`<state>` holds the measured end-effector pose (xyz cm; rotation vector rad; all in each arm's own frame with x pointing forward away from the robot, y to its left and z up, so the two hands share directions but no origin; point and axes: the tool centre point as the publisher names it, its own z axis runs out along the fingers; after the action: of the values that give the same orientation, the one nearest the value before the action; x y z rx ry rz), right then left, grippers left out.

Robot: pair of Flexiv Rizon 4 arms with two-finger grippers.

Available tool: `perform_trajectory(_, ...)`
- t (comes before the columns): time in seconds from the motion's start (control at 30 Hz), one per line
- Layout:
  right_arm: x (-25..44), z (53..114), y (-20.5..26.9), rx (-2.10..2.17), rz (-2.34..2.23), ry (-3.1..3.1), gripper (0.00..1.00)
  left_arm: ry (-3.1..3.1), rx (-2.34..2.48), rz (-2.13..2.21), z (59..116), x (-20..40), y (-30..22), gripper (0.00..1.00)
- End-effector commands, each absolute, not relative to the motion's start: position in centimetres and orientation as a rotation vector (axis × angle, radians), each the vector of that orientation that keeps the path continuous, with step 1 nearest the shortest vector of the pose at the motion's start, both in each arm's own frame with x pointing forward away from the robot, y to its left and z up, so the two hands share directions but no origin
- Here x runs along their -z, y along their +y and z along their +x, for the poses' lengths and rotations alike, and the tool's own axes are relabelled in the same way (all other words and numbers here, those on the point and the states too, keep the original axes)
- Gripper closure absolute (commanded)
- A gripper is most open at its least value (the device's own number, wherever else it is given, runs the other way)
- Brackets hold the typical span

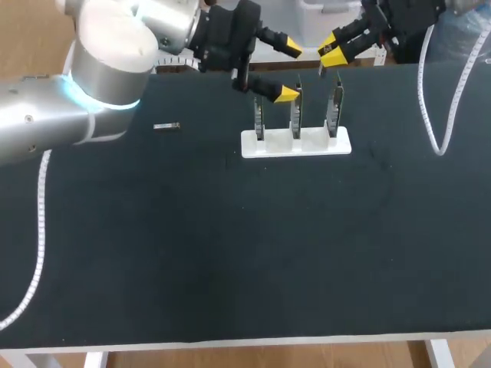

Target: Pick up the optical module with the left hand, and insert it into the network port with the right hand.

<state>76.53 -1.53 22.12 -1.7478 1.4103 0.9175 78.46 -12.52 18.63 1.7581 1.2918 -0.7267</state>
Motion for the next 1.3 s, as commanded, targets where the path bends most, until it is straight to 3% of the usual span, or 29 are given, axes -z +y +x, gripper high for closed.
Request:
perform_trajectory(0.03,-22.2,76.4,-1.6,-0.913,-1.746,1.411,1.0,1.327,0.714,1.862,80.3,-19.9,-13.4,0.0)
perform_trajectory(1.3,-22.2,76.4,-1.6,-0.913,-1.746,1.411,1.0,1.468,0.725,1.836,79.3,-17.7,-9.6,0.0)
